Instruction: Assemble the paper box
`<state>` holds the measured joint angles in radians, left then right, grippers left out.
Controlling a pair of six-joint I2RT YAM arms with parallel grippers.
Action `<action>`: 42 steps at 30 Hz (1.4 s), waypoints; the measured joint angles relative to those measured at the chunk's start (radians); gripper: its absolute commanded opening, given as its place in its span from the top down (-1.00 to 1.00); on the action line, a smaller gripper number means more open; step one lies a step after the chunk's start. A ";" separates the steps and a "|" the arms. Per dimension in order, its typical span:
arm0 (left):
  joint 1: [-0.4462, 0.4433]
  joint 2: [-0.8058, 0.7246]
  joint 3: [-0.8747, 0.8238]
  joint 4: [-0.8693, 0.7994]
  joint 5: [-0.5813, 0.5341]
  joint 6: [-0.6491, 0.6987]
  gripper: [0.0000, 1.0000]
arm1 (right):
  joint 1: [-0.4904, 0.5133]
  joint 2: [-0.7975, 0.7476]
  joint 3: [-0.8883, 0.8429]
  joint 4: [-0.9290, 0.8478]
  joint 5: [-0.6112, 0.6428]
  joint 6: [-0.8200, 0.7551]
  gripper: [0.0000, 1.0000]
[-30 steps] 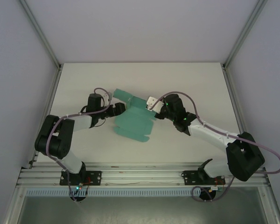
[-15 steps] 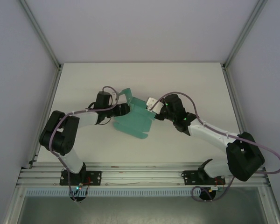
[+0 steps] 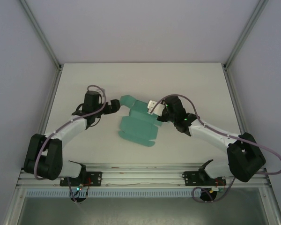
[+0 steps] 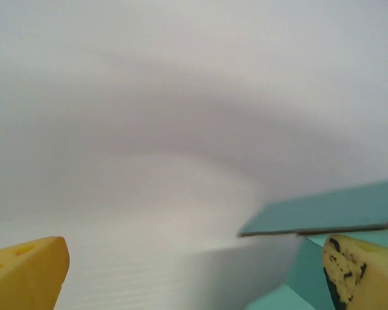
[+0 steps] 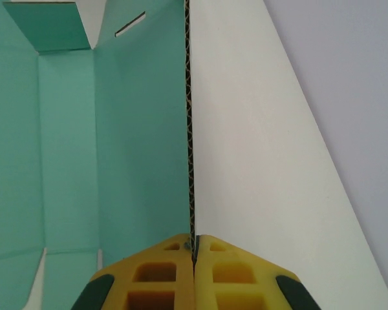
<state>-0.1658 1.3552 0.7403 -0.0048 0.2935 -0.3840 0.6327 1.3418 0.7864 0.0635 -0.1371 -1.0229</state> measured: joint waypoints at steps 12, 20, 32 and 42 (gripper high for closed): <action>0.097 0.262 0.249 0.034 0.047 -0.005 -0.97 | 0.046 0.024 0.042 -0.014 0.049 -0.102 1.00; 0.093 0.410 0.261 0.210 0.418 0.021 -0.48 | 0.057 0.042 0.042 -0.001 0.095 -0.112 1.00; -0.021 0.369 0.110 0.340 0.551 0.080 -0.14 | 0.059 0.073 0.042 0.030 0.192 -0.138 1.00; -0.068 0.359 0.023 0.429 0.414 0.084 -0.15 | 0.077 0.138 -0.018 0.246 0.332 -0.309 1.00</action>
<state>-0.2333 1.7142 0.7628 0.4244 0.7071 -0.3000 0.7094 1.4796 0.7689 0.3092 0.1944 -1.3319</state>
